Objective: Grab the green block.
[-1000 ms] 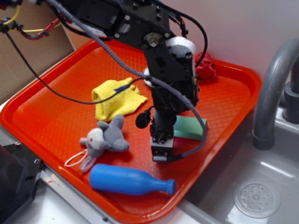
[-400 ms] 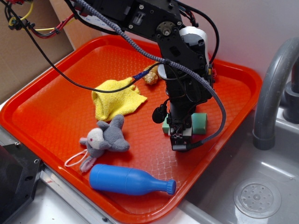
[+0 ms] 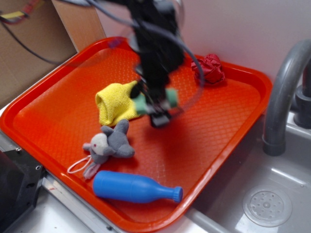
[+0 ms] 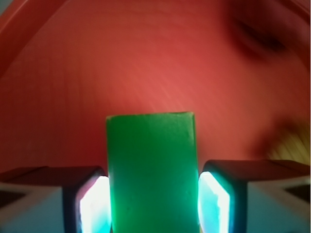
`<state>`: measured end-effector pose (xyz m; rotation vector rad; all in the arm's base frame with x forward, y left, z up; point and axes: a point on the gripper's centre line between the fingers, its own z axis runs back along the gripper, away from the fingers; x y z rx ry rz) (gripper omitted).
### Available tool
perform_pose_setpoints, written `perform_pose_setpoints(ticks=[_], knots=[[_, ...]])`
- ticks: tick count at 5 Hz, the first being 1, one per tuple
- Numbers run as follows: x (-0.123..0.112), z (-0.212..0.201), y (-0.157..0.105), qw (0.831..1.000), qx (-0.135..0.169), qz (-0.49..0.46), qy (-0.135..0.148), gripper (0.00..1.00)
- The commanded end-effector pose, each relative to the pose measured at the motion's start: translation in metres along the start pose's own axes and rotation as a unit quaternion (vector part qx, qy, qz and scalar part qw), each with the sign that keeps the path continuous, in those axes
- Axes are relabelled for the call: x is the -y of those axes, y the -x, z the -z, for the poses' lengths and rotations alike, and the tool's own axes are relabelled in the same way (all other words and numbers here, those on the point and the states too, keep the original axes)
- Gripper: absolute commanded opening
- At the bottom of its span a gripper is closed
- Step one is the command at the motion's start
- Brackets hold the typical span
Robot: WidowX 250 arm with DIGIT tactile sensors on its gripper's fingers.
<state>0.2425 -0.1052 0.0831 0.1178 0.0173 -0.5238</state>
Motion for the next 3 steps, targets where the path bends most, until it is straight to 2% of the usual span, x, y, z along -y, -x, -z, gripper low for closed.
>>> perform_pose_setpoints(ticks=[1, 2, 3], knots=[[-0.018, -0.099, 0.059, 0.966, 0.011, -0.251, 0.057, 0.00], [-0.022, -0.131, 0.072, 0.940, 0.027, -0.336, 0.058, 0.00], [-0.028, -0.146, 0.076, 0.934, 0.056, -0.353, 0.021, 0.00]])
